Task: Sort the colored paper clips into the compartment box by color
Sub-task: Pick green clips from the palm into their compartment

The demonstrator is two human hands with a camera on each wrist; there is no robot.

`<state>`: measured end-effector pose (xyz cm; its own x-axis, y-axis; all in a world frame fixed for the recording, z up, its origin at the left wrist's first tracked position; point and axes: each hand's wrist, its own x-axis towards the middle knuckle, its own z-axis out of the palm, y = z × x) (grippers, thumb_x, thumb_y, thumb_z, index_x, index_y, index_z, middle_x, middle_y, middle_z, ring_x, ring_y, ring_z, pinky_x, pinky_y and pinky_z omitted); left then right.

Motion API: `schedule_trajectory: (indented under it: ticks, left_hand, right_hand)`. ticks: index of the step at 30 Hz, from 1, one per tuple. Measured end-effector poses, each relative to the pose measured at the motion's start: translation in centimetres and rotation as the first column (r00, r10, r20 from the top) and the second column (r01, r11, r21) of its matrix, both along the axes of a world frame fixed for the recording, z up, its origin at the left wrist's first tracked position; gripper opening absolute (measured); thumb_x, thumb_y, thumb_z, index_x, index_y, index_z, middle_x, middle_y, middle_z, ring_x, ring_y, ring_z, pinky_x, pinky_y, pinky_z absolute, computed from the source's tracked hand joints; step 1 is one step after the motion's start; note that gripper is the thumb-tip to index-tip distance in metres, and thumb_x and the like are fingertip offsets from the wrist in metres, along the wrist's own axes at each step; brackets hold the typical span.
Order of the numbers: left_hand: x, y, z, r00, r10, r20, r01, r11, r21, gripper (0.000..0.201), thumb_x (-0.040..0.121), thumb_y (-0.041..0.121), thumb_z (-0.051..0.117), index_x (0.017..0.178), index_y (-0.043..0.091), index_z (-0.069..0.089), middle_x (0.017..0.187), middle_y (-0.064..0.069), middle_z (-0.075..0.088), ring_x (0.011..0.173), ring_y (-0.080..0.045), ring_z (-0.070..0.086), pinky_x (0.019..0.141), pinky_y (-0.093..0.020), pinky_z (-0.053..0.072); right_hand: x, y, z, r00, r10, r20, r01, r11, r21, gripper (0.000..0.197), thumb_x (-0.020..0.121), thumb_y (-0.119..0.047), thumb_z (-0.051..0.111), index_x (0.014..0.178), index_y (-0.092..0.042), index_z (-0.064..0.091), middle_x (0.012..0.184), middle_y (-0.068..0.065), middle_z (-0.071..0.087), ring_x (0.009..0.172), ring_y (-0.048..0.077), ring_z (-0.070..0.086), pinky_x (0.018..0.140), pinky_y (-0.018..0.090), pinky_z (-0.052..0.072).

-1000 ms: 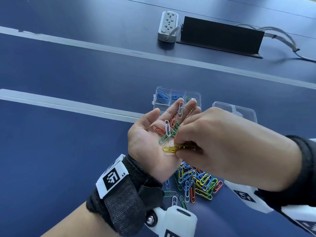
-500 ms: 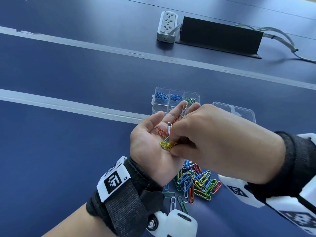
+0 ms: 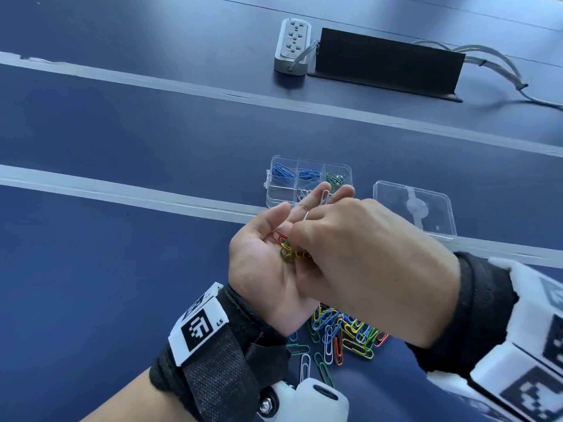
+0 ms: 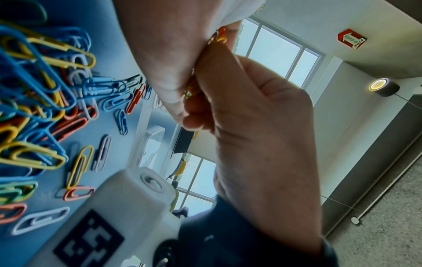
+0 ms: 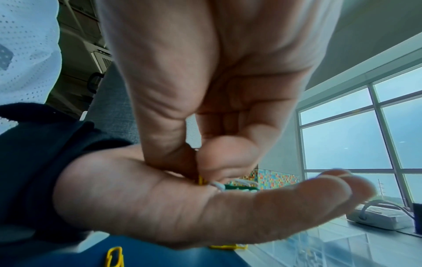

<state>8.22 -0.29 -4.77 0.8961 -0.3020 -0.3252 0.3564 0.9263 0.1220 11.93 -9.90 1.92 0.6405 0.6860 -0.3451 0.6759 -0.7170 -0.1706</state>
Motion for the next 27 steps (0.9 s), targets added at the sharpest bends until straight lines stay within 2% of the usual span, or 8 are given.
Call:
schedule_trajectory:
  ticks: [3,6,8,12,16,19,23,27]
  left_hand:
    - [0.2,-0.1,0.1,1.0,0.02,0.007,-0.02,0.999,-0.027,0.053,0.085,0.027,0.032,0.126,0.002,0.056,0.123,-0.017,0.062,0.116,-0.029,0.058,0.104,-0.04,0.039]
    - [0.4,-0.3,0.1,0.998,0.064,0.009,-0.063,0.998,-0.027,0.046,0.086,0.023,0.033,0.078,0.002,0.073,0.083,-0.014,0.072,0.077,-0.025,0.07,0.076,-0.034,0.055]
    - [0.4,-0.4,0.2,0.996,0.087,-0.011,-0.087,0.996,-0.014,0.047,0.086,0.021,0.034,0.064,0.005,0.072,0.072,-0.01,0.07,0.069,-0.023,0.068,0.073,-0.033,0.055]
    - [0.4,-0.6,0.6,0.99,0.136,-0.044,-0.138,0.989,-0.055,0.031,0.078,0.016,0.041,0.076,0.002,0.069,0.09,-0.016,0.07,0.091,-0.031,0.066,0.089,-0.042,0.049]
    - [0.4,-0.7,0.6,0.99,0.119,-0.073,-0.122,0.991,-0.047,0.035,0.084,0.013,0.038,0.09,-0.004,0.068,0.104,-0.023,0.068,0.099,-0.039,0.064,0.092,-0.05,0.046]
    - [0.4,-0.7,0.4,0.994,0.081,-0.079,-0.085,0.995,-0.048,0.04,0.085,0.014,0.035,0.109,-0.004,0.062,0.118,-0.025,0.063,0.102,-0.039,0.061,0.095,-0.046,0.044]
    - [0.4,-0.9,0.1,0.996,0.053,-0.077,-0.058,0.996,-0.062,0.038,0.08,0.016,0.038,0.104,-0.001,0.062,0.104,-0.023,0.064,0.089,-0.036,0.063,0.095,-0.045,0.042]
    - [0.4,-1.0,0.0,0.994,0.061,-0.092,-0.065,0.997,-0.041,0.039,0.076,0.017,0.041,0.101,-0.002,0.064,0.095,-0.02,0.066,0.084,-0.034,0.063,0.094,-0.045,0.044]
  right_hand:
    - [0.1,0.0,0.7,0.999,0.023,0.031,-0.025,0.998,0.063,0.044,0.064,-0.037,0.025,0.063,-0.015,0.063,0.054,0.009,0.058,0.052,0.033,0.054,0.055,0.039,0.051]
    - [-0.2,0.2,2.3,0.999,0.005,0.046,-0.01,0.992,0.125,0.03,0.065,-0.03,0.039,0.058,-0.016,0.065,0.047,0.008,0.056,0.045,0.031,0.051,0.048,0.034,0.05]
    - [-0.1,0.1,3.2,0.998,-0.009,0.059,-0.003,0.982,0.188,0.019,0.062,-0.027,0.049,0.059,-0.017,0.065,0.046,0.01,0.052,0.042,0.022,0.04,0.04,0.028,0.043]
    - [1.4,0.1,4.2,0.991,-0.081,-0.104,0.108,0.952,0.287,0.026,0.069,-0.039,0.056,0.071,-0.019,0.072,0.055,0.003,0.062,0.055,0.015,0.053,0.054,0.022,0.046]
    - [4.9,0.4,3.7,0.927,-0.213,-0.31,0.302,0.912,0.278,0.015,0.076,-0.018,0.059,0.073,-0.011,0.072,0.058,0.002,0.07,0.049,0.008,0.063,0.057,0.025,0.054]
    - [7.2,1.3,3.0,0.919,-0.277,-0.281,0.339,0.918,0.204,0.014,0.076,-0.019,0.06,0.072,-0.012,0.072,0.06,0.001,0.07,0.053,0.007,0.064,0.063,0.028,0.055]
    - [8.7,3.2,2.2,0.947,-0.272,-0.168,0.286,0.956,0.062,0.019,0.076,-0.024,0.057,0.071,-0.012,0.072,0.054,-0.005,0.068,0.048,0.001,0.063,0.062,0.017,0.051]
    - [9.0,4.8,1.6,0.974,-0.21,-0.083,0.205,0.977,-0.065,0.023,0.075,-0.024,0.054,0.068,-0.01,0.072,0.059,-0.001,0.07,0.055,0.011,0.063,0.075,0.028,0.057]
